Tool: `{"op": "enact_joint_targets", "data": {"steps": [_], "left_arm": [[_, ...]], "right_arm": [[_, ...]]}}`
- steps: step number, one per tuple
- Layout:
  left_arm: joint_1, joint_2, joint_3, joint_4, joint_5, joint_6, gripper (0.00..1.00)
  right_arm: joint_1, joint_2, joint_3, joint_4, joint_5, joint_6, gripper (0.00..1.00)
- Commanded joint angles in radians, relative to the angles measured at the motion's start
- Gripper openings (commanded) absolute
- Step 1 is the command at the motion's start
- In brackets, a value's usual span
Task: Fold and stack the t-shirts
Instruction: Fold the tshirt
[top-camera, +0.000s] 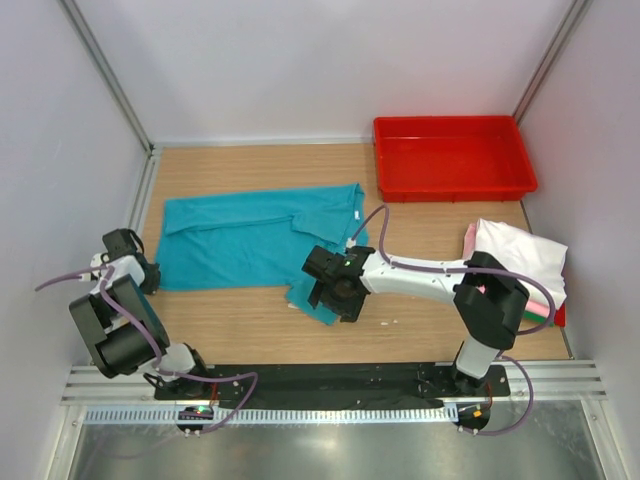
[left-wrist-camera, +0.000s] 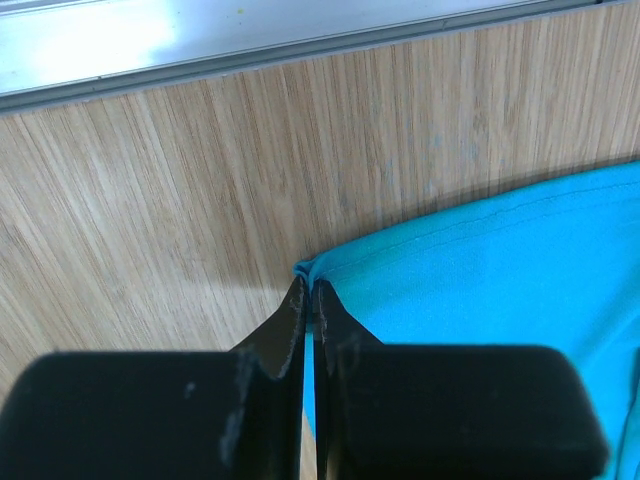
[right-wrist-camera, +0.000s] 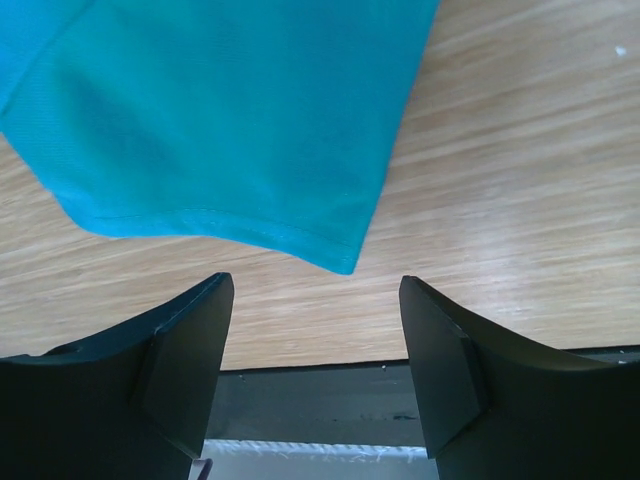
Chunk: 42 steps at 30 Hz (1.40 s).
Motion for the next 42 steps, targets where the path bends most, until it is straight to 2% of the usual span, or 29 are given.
{"op": "enact_joint_targets", "data": {"steps": [1, 8, 13, 22, 27, 30, 33, 36, 42], "left_arm": [[0.008, -0.042, -0.019, 0.003, -0.023, -0.018, 0.0], [0.006, -0.04, -0.032, 0.004, 0.005, -0.034, 0.0], [0.006, -0.063, -0.036, 0.006, -0.003, -0.031, 0.0], [0.006, -0.068, -0.034, 0.003, -0.006, -0.026, 0.0], [0.006, -0.059, -0.029, 0.001, -0.006, -0.025, 0.0], [0.008, -0.058, -0.028, 0.001, -0.004, -0.023, 0.0], [0.006, -0.065, -0.029, 0.0, -0.007, -0.022, 0.0], [0.008, -0.063, -0.022, -0.011, 0.017, -0.017, 0.0], [0.005, -0.091, 0.018, -0.092, 0.016, 0.02, 0.0]], "right_arm": [[0.026, -0.035, -0.025, -0.034, 0.056, 0.139, 0.73], [0.095, -0.057, -0.07, 0.003, 0.157, 0.334, 0.65], [0.106, -0.031, -0.111, 0.069, 0.118, 0.37, 0.6], [0.113, -0.069, -0.145, 0.057, 0.214, 0.442, 0.49], [0.113, -0.04, -0.14, 0.084, 0.194, 0.437, 0.44], [0.113, -0.035, -0.159, 0.115, 0.18, 0.449, 0.34], [0.113, -0.035, -0.17, 0.126, 0.17, 0.455, 0.16], [0.11, -0.044, -0.159, 0.113, 0.176, 0.451, 0.03], [0.051, -0.116, -0.121, 0.086, 0.199, 0.371, 0.01]]}}
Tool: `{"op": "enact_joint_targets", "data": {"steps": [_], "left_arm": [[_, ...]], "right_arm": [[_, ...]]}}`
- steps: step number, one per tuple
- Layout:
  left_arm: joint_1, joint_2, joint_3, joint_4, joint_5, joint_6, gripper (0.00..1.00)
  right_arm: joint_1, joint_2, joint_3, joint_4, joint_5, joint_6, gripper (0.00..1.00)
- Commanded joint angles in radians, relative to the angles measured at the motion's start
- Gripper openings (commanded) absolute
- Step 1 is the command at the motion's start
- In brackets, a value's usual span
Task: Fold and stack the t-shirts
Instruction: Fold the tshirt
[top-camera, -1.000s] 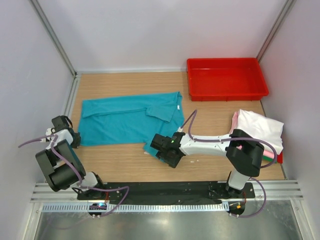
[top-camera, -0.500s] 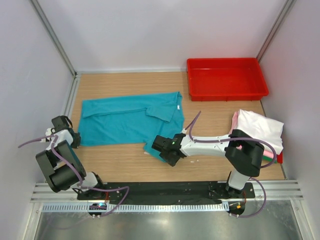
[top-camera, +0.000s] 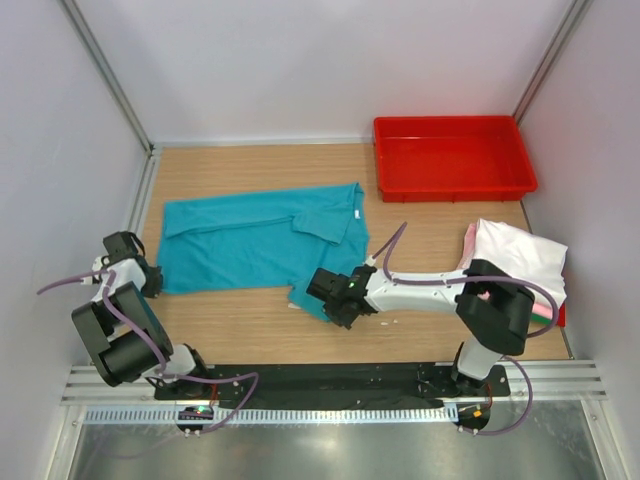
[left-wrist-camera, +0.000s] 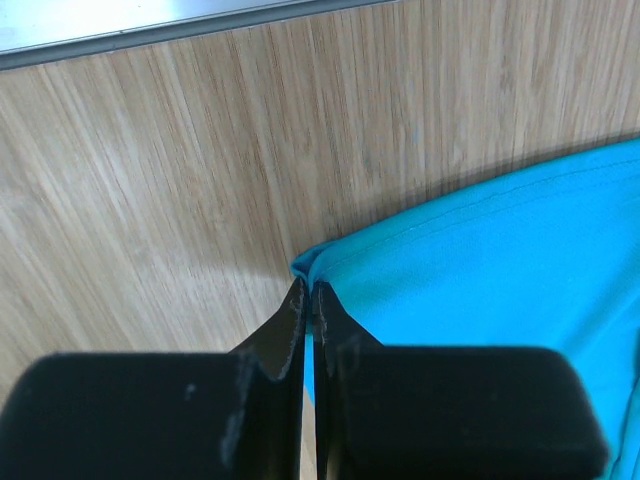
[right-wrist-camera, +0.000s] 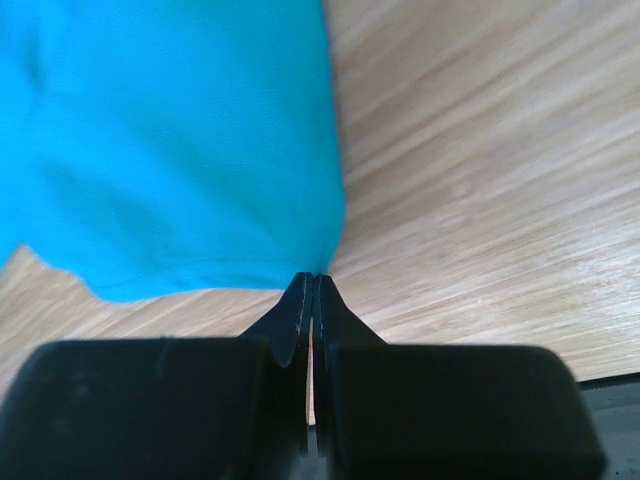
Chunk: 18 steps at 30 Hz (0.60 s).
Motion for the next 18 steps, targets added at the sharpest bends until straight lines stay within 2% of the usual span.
{"op": "enact_joint_targets", "data": {"steps": [1, 8, 13, 18], "left_arm": [[0.005, -0.038, 0.062, -0.059, -0.005, 0.025, 0.0], [-0.005, -0.032, 0.17, -0.135, -0.037, -0.015, 0.0], [-0.059, 0.029, 0.257, -0.178, -0.1, -0.065, 0.0], [-0.114, 0.112, 0.363, -0.265, -0.185, -0.12, 0.0]], "right_arm": [[-0.059, -0.096, 0.05, -0.021, 0.059, -0.062, 0.01], [-0.266, -0.111, 0.194, -0.021, 0.038, -0.332, 0.01], [-0.38, 0.008, 0.373, -0.036, 0.014, -0.546, 0.01], [-0.495, 0.168, 0.528, -0.041, -0.063, -0.656, 0.01]]}}
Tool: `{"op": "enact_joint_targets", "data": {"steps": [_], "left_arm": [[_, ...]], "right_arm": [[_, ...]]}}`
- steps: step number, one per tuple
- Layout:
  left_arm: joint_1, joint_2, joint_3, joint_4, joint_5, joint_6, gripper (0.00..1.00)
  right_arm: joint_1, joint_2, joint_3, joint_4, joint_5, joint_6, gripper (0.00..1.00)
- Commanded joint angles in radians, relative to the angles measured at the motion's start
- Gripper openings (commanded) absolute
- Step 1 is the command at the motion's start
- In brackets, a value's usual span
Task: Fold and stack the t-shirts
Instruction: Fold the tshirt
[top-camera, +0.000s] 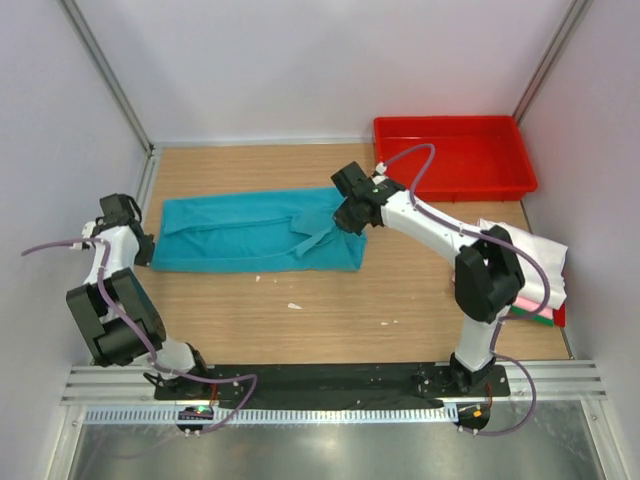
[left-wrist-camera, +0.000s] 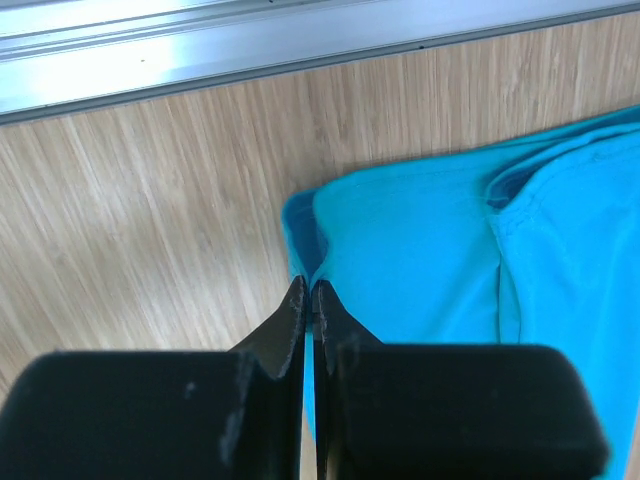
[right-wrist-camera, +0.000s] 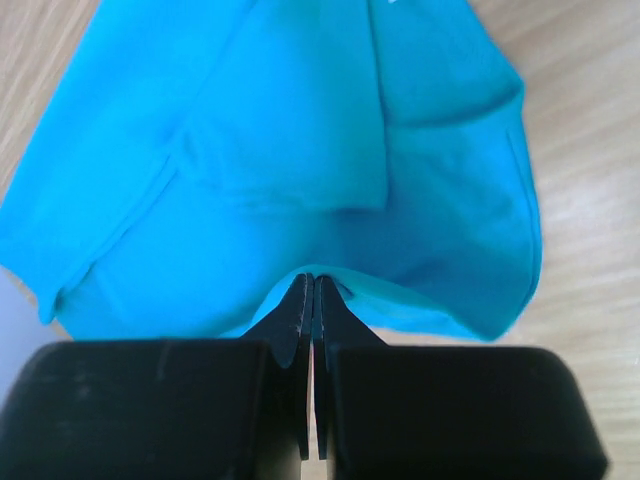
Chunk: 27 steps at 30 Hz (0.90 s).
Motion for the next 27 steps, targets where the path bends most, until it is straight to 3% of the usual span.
{"op": "enact_joint_targets", "data": {"steps": [1, 13, 27], "left_arm": [[-0.03, 0.042, 0.067, -0.08, -0.118, -0.062, 0.0], [-0.127, 0.158, 0.196, -0.115, -0.276, -0.131, 0.0], [-0.19, 0.27, 0.353, -0.111, -0.363, -0.117, 0.0]], "right_arm": [[-0.059, 0.095, 0.125, -0.017, -0.041, -0.144, 0.01], [-0.146, 0.314, 0.408, -0.03, -0.044, -0.302, 0.01], [-0.184, 0.436, 0.516, -0.043, -0.055, -0.308, 0.01]]}}
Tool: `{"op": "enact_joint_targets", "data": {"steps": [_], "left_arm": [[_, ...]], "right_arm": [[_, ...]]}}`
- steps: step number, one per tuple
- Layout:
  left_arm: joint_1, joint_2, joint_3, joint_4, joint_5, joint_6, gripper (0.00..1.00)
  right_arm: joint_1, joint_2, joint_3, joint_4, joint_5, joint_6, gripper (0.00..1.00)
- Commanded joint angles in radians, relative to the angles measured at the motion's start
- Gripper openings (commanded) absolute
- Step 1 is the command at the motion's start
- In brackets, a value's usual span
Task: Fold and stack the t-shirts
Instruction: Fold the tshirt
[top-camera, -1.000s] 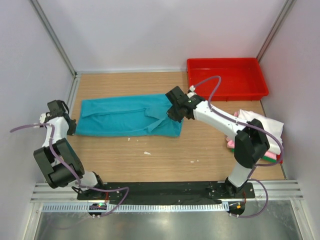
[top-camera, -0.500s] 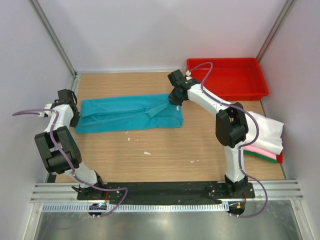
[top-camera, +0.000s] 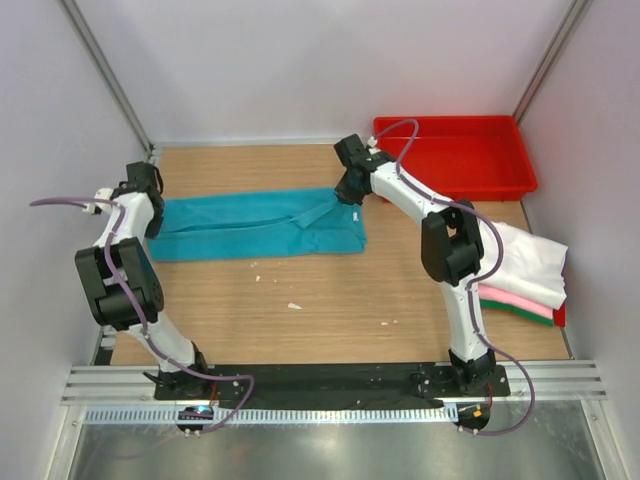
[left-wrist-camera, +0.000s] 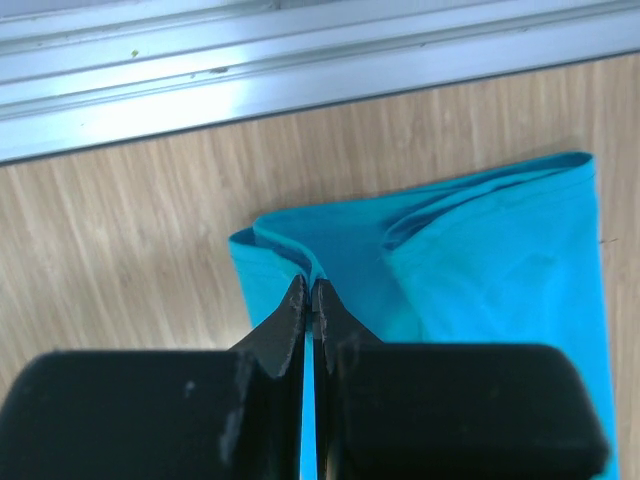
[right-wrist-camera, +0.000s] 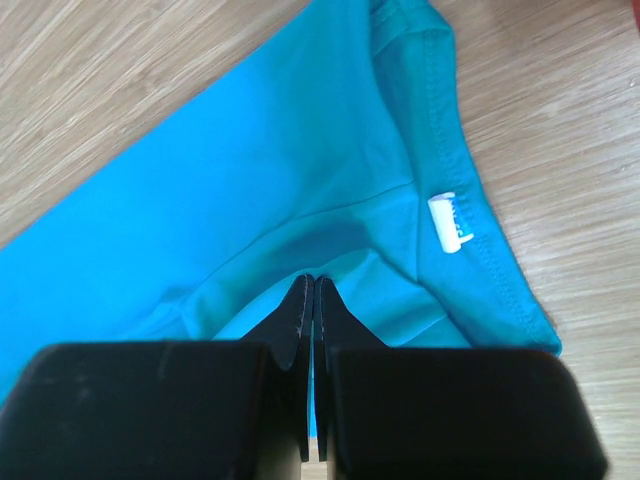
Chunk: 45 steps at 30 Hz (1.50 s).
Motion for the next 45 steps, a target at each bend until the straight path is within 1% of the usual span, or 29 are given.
{"op": "enact_joint_targets", "data": {"steps": [1, 8, 23, 29, 39, 45], "left_arm": [[-0.002, 0.045, 0.071, -0.002, -0.081, -0.009, 0.0], [-0.005, 0.105, 0.089, -0.005, -0.078, -0.027, 0.0], [-0.026, 0.186, 0.163, 0.006, -0.079, -0.017, 0.0], [-0.032, 0.202, 0.168, 0.018, -0.079, -0.032, 0.0], [-0.031, 0.234, 0.204, 0.032, -0.078, -0.017, 0.0], [-0.031, 0.249, 0.226, 0.03, -0.082, -0.008, 0.0]], "right_arm": [[-0.023, 0.024, 0.083, -0.022, 0.009, -0.008, 0.01], [-0.037, 0.08, 0.149, -0.041, 0.021, -0.01, 0.01], [-0.047, 0.146, 0.191, -0.018, 0.006, -0.025, 0.01], [-0.049, 0.156, 0.194, -0.011, 0.002, -0.027, 0.01], [-0.053, 0.155, 0.191, 0.002, 0.014, -0.041, 0.01], [-0.052, 0.167, 0.226, 0.002, 0.04, -0.07, 0.01]]}}
